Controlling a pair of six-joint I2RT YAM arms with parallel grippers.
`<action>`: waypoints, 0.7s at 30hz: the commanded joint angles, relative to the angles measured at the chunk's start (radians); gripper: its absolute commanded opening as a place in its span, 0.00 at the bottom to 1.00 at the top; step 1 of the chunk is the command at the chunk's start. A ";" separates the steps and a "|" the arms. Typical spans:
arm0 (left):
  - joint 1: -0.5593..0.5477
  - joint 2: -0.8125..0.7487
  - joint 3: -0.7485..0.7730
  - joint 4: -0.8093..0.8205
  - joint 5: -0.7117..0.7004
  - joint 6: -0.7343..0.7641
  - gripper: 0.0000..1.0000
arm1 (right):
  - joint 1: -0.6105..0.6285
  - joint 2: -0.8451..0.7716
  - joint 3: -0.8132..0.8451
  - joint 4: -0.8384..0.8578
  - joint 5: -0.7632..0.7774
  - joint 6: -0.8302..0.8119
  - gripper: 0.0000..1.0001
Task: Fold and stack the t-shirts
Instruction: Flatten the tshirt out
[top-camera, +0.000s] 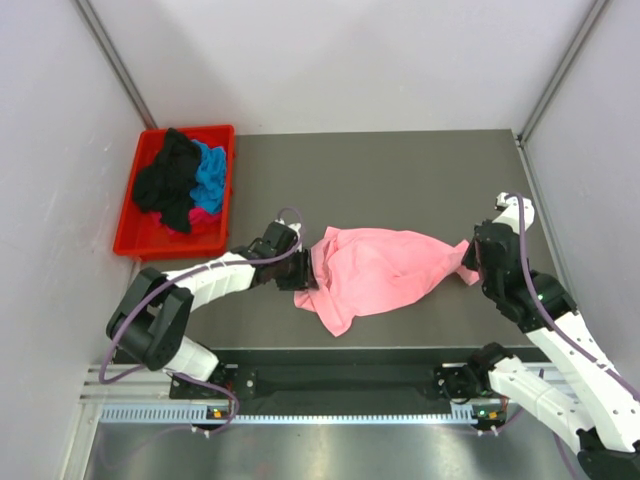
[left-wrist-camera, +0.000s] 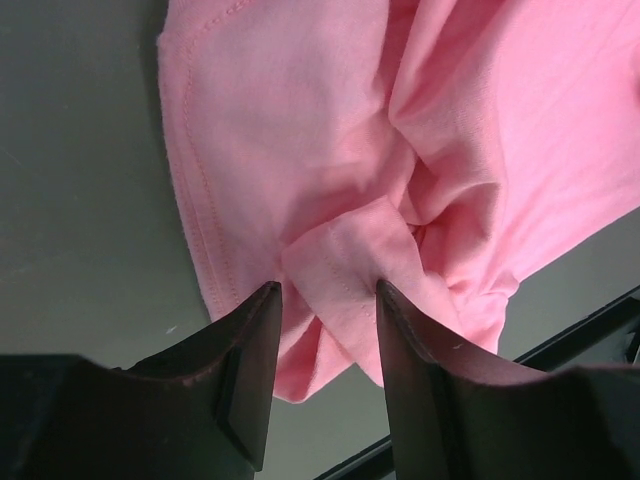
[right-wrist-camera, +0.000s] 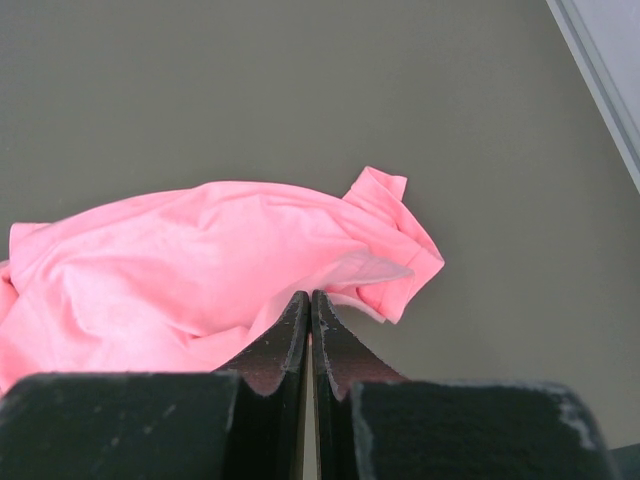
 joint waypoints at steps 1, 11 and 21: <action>0.002 0.007 -0.009 0.057 0.011 0.006 0.47 | -0.009 0.000 0.005 0.025 0.000 -0.008 0.00; 0.002 0.035 -0.008 0.073 0.008 0.018 0.46 | -0.009 -0.008 0.008 0.027 -0.003 -0.014 0.00; 0.002 0.040 0.024 0.041 -0.015 0.017 0.26 | -0.009 -0.010 0.008 0.025 0.000 -0.018 0.00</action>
